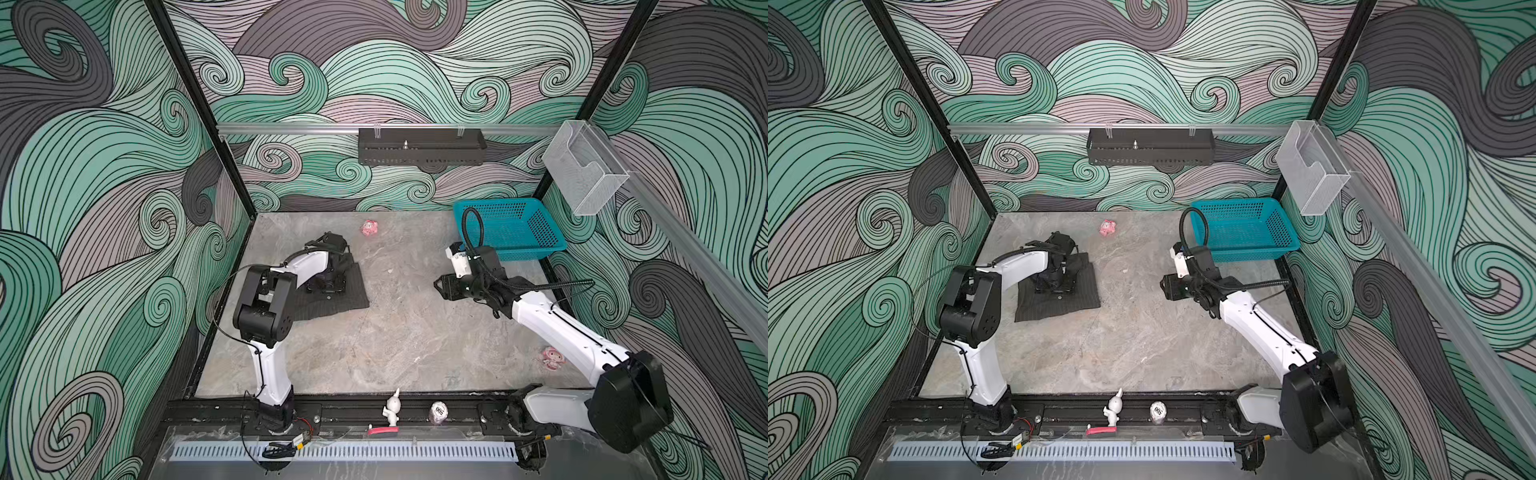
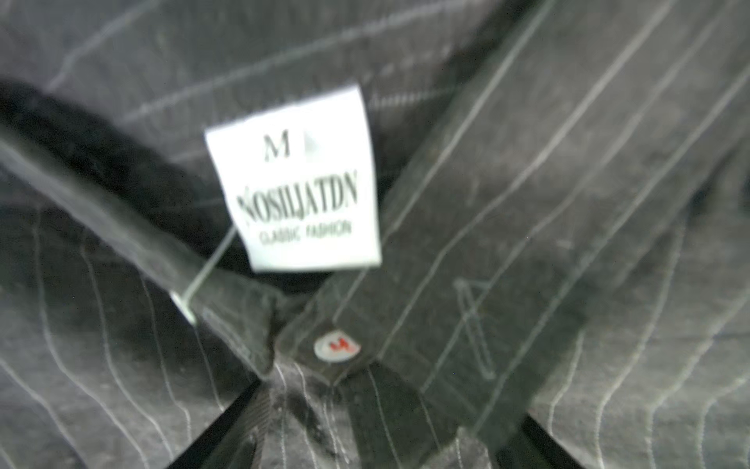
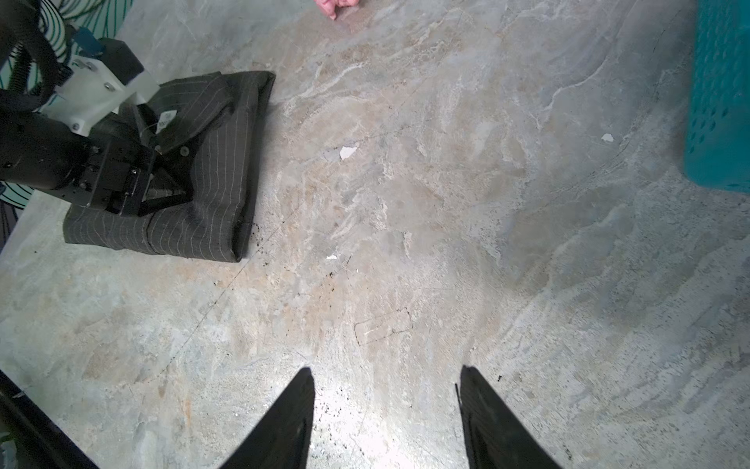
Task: Fold and stack the long sleeve shirts
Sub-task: 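Drag the shirt away from the robot with the left gripper while the right arm withdraws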
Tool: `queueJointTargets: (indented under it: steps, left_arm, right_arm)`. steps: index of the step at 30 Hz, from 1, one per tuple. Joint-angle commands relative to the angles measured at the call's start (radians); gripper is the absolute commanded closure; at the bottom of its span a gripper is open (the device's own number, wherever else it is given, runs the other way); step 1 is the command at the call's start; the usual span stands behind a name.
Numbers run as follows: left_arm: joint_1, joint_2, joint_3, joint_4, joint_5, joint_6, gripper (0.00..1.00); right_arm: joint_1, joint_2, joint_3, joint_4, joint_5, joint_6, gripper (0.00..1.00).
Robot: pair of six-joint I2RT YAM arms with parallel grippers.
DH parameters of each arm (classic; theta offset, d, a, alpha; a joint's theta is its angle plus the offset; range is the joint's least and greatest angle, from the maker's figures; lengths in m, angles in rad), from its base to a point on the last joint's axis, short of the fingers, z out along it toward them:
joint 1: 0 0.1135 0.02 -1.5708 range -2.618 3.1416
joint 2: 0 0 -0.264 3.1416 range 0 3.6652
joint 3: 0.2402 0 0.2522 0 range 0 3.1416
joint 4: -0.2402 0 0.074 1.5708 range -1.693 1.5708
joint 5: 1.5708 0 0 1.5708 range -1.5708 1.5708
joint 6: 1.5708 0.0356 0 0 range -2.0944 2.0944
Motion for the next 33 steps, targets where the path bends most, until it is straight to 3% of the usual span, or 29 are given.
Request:
queueJointTargets:
  steps: [1, 5, 9, 10, 14, 17, 21, 25, 29, 33]
  left_arm:
    - [0.057, 0.055, 0.068, -0.097, 0.000, 0.143, 0.20]
    - [0.043, -0.081, 0.069, -0.078, -0.024, 0.143, 0.19]
    - [0.019, -0.289, 0.023, -0.091, -0.048, -0.027, 0.10]
    - [0.018, -0.321, 0.001, -0.102, -0.058, -0.083, 0.03]
    - [0.029, -0.374, -0.132, -0.038, -0.067, -0.208, 0.01]
    - [0.063, -0.331, -0.182, 0.004, -0.014, -0.237, 0.01]
    - [0.111, -0.186, -0.142, -0.004, 0.076, -0.236, 0.02]
    - [0.161, -0.073, -0.131, 0.045, 0.100, -0.215, 0.03]
    - [0.210, 0.040, -0.045, 0.014, 0.090, -0.147, 0.03]
    - [0.249, 0.188, 0.150, -0.084, 0.110, -0.027, 0.03]
  right_arm:
    - [-0.002, -0.012, -0.010, 0.033, -0.032, 0.014, 0.42]
    - [-0.003, -0.016, -0.010, 0.037, -0.049, 0.023, 0.42]
    - [0.000, -0.022, -0.008, 0.039, -0.073, 0.041, 0.43]
    - [0.002, -0.022, -0.007, 0.038, -0.076, 0.045, 0.43]
    - [0.011, -0.032, -0.009, 0.047, -0.082, 0.059, 0.43]
    - [0.018, -0.034, -0.009, 0.047, -0.089, 0.061, 0.43]
    - [0.023, -0.039, -0.014, 0.047, -0.098, 0.065, 0.43]
    - [0.025, -0.036, -0.025, 0.049, -0.104, 0.063, 0.43]
    - [0.025, -0.031, -0.035, 0.058, -0.111, 0.068, 0.43]
    - [0.025, -0.011, -0.042, 0.078, -0.116, 0.080, 0.43]
